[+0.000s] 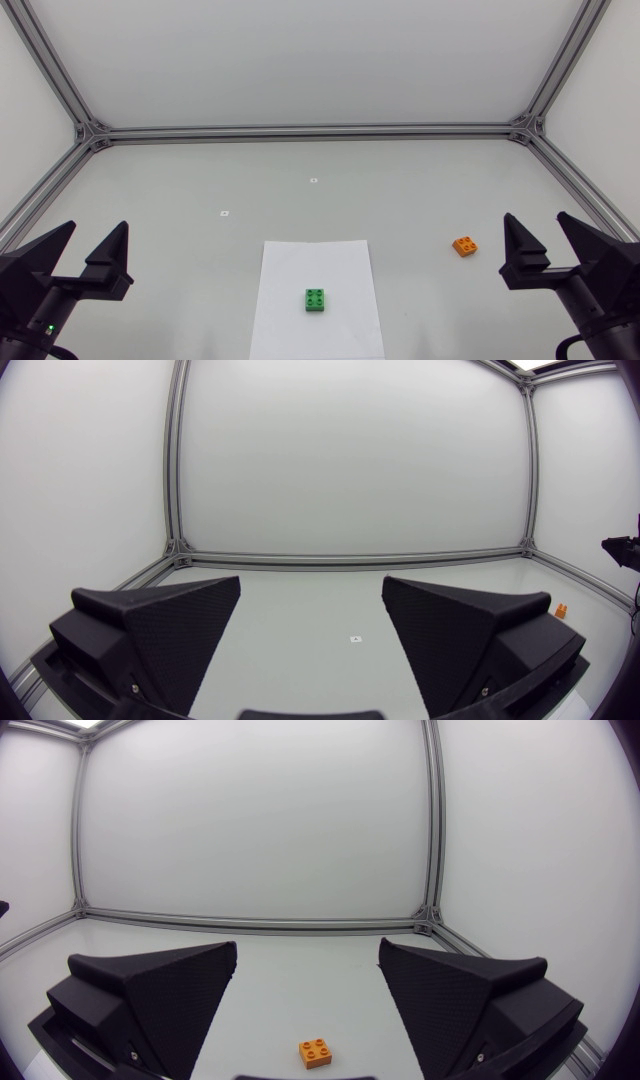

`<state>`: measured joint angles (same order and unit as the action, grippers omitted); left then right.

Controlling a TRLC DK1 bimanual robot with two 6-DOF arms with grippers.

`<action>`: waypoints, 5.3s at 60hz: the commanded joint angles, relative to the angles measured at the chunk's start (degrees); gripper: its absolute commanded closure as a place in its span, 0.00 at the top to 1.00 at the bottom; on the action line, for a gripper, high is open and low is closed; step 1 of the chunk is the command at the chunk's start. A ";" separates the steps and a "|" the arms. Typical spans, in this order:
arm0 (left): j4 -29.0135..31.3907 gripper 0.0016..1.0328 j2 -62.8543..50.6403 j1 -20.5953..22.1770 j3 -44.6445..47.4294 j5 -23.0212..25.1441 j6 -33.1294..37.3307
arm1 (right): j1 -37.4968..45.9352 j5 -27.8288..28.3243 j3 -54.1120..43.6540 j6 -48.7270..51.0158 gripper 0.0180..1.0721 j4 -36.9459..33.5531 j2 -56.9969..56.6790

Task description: Pick up the orange 2x2 brick with the right arm and stack it on top of the green 2x2 brick in the center

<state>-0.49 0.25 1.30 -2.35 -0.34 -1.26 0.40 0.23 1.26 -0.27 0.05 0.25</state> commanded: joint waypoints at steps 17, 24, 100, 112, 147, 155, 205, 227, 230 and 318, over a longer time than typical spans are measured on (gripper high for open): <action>0.84 0.96 0.45 -0.16 2.35 0.25 0.73 | -0.49 0.30 -1.34 -1.31 0.96 0.12 -0.69; 0.84 0.96 0.45 -0.16 2.35 0.25 0.73 | -0.49 0.30 0.24 -1.31 0.96 -0.23 -0.69; 0.84 0.96 0.45 -0.16 2.35 0.25 0.73 | -0.67 0.21 46.38 5.99 0.95 -30.46 55.47; 0.84 0.96 0.45 -0.16 2.35 0.25 0.73 | 1.97 0.65 50.95 14.78 0.95 -34.77 66.19; 0.84 0.96 0.45 -0.16 2.35 0.25 0.73 | 3.90 4.17 55.26 21.81 0.95 -38.20 94.06; 0.84 0.96 0.45 -0.16 2.35 0.25 0.73 | 4.87 4.17 56.75 23.30 0.95 -38.46 97.66; 0.76 0.96 0.45 -0.16 2.35 0.25 0.73 | 3.20 1.79 63.96 25.59 0.86 -45.67 106.27; 0.76 0.96 0.45 -0.16 2.35 0.25 0.73 | 3.11 2.58 63.61 24.88 0.71 -44.70 106.89; 0.76 0.96 0.45 -0.16 2.35 0.25 0.73 | 3.11 2.76 63.52 24.88 0.66 -44.62 106.80; 0.84 0.96 0.45 -0.16 2.35 0.25 0.73 | 3.46 2.41 60.18 25.59 0.46 -41.89 106.45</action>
<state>-0.49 0.25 1.30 -2.35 -0.34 -1.26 3.79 2.98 62.85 25.34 -41.95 106.19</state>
